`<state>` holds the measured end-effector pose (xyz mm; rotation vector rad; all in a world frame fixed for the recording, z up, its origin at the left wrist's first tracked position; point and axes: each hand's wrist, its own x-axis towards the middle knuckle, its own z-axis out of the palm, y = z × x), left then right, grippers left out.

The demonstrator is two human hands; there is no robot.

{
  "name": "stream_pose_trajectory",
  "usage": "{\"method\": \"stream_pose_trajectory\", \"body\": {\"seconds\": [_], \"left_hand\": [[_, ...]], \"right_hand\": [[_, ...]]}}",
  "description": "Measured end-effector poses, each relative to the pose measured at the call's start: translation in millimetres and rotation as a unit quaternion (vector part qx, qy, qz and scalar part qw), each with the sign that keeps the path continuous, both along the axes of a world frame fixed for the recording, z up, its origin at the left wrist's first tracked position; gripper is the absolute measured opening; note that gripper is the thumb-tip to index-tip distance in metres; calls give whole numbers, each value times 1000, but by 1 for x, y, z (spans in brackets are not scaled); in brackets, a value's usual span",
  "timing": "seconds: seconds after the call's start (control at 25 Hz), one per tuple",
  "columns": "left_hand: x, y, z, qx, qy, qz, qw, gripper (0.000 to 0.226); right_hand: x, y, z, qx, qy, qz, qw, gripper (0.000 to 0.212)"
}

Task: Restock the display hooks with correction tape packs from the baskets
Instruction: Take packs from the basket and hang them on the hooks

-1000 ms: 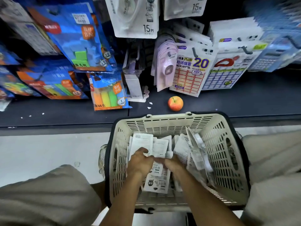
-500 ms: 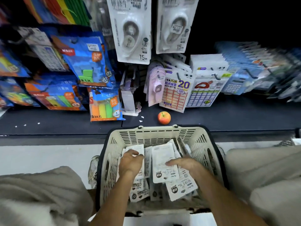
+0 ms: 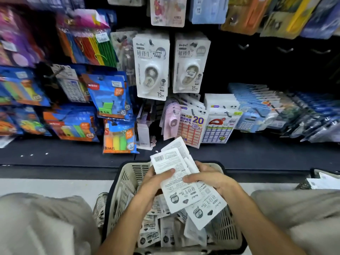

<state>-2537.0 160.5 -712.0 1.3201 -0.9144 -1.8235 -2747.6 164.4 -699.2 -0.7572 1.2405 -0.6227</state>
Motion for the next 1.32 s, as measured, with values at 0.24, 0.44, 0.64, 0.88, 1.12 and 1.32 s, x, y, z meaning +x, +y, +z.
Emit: {"method": "stream_pose_trajectory", "body": {"seconds": [0.24, 0.44, 0.64, 0.88, 1.12, 1.32], "left_hand": [[-12, 5, 2, -18, -55, 1, 998, 25], [-10, 11, -5, -69, -208, -62, 974, 46], [-7, 3, -3, -118, -166, -75, 976, 49], [-24, 0, 14, -20, 27, -7, 999, 41], [-7, -16, 45, 95, 117, 13, 988, 45], [-11, -25, 88, -143, -48, 108, 983, 40]], "right_hand": [[8, 16, -7, -18, -6, -45, 999, 50], [3, 19, -15, -23, -36, -40, 998, 60], [3, 20, -21, -23, -81, -66, 994, 70], [22, 9, -2, -101, -95, -15, 990, 59], [37, -11, 37, -212, 150, 17, 966, 80], [5, -44, 98, -106, 207, 137, 963, 85]]}}
